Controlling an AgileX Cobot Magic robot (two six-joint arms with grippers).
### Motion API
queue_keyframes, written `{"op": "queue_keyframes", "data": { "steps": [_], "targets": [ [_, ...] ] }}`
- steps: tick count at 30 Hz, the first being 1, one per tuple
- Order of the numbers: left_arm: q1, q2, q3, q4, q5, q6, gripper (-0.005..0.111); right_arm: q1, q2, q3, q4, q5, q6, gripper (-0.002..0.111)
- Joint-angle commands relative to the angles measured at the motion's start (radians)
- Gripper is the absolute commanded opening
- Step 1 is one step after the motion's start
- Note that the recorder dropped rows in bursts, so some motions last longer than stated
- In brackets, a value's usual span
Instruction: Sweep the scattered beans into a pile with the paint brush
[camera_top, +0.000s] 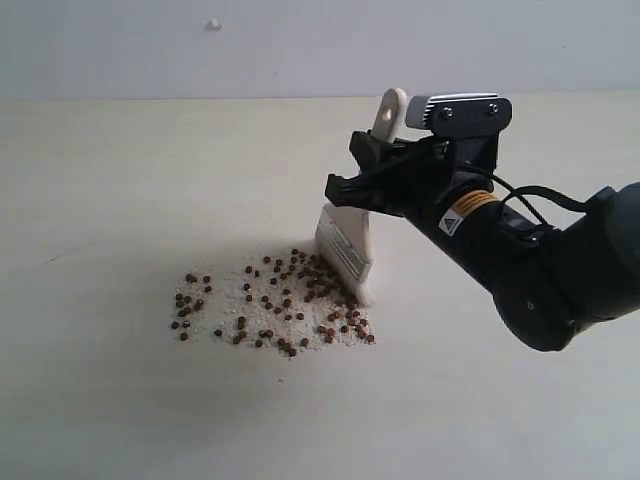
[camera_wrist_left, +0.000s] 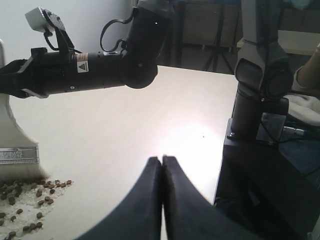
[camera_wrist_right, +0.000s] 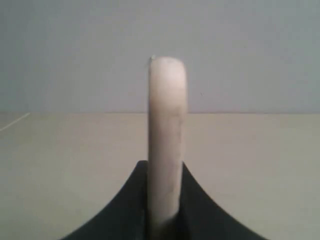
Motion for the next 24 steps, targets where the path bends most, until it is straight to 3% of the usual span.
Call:
{"op": "queue_keyframes", "data": {
  "steps": [1,14,24],
  "targets": [
    [-0.001,-0.007,0.003,-0.005,-0.005,-0.008,0.0,0.0,-0.001,-0.004,-0.03,0.009,0.022,0.0],
    [-0.001,-0.007,0.003,-0.005,-0.005,-0.008,0.0,0.0,-0.126,0.004,0.082,0.078,-0.102,0.0],
    [-0.001,-0.007,0.003,-0.005,-0.005,-0.008,0.0,0.0,-0.352,0.111,0.18,0.168,-0.184,0.0]
  ]
}}
